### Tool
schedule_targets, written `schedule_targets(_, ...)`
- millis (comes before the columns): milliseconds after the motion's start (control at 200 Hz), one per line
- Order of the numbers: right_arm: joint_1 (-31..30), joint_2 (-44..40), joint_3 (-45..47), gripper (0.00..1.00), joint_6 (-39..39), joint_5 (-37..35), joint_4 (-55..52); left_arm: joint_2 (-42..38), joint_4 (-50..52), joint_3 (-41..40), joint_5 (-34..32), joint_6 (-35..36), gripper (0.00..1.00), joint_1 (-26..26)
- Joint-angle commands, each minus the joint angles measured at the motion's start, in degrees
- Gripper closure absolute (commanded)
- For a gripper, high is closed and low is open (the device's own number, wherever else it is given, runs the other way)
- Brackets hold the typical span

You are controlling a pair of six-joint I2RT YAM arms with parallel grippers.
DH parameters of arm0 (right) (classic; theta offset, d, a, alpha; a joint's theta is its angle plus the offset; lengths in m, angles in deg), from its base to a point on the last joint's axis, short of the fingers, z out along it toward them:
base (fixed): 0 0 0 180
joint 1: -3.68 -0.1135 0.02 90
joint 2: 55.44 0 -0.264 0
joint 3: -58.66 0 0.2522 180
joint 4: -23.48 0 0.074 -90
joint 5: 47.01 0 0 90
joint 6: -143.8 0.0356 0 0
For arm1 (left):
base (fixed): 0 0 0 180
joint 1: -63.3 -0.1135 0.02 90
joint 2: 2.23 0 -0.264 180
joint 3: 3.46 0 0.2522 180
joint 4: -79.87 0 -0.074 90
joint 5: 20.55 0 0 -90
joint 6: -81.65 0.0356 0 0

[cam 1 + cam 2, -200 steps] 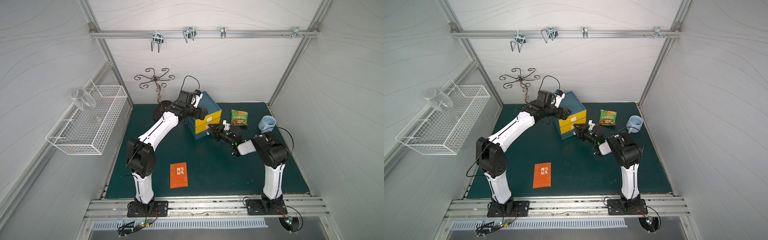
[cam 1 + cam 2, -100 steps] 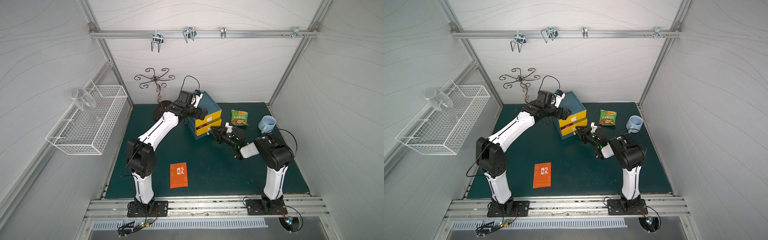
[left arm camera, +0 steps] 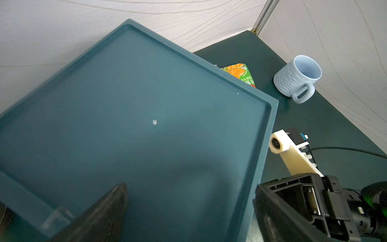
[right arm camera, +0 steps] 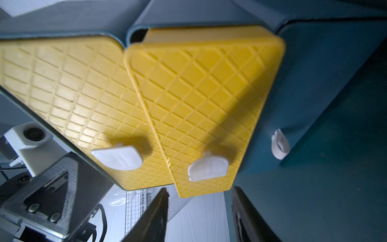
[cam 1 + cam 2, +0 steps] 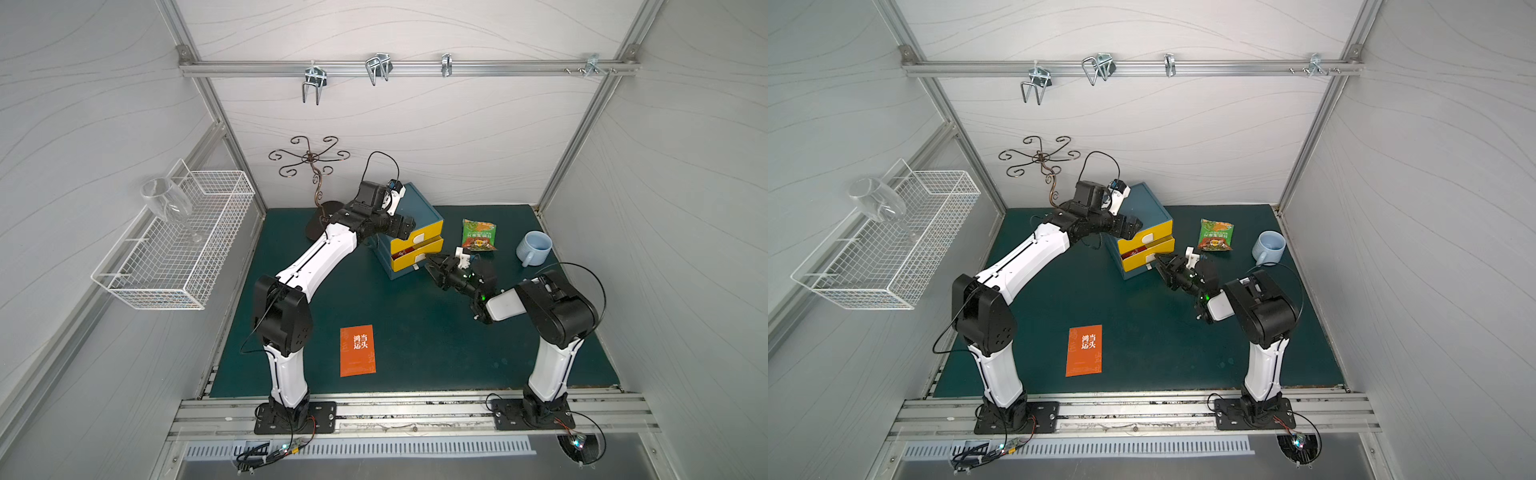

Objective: Take the postcards out of the drawer
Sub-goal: Open the drawer in the storage box.

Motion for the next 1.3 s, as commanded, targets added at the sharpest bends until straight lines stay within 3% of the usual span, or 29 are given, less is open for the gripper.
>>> schedule_targets(0,-0.2,1.9,-1.8,0.47,-0.5,0.1,0.9,0.4,5.9,-1.0,1.7,-0.9,0.01,0.5)
schedule_targets(785,-2.0,6.0,-6.2,0.48,-1.0,-1.7,0.3,0.5,6.1,-1.1,2.0,-0.8,0.01,0.5)
schedule_targets(1291,-2.1,4.8,-5.4,0.61,-0.8,-2.1,1.0,0.4,6.3,-1.1,1.9,-0.6,0.01,0.5)
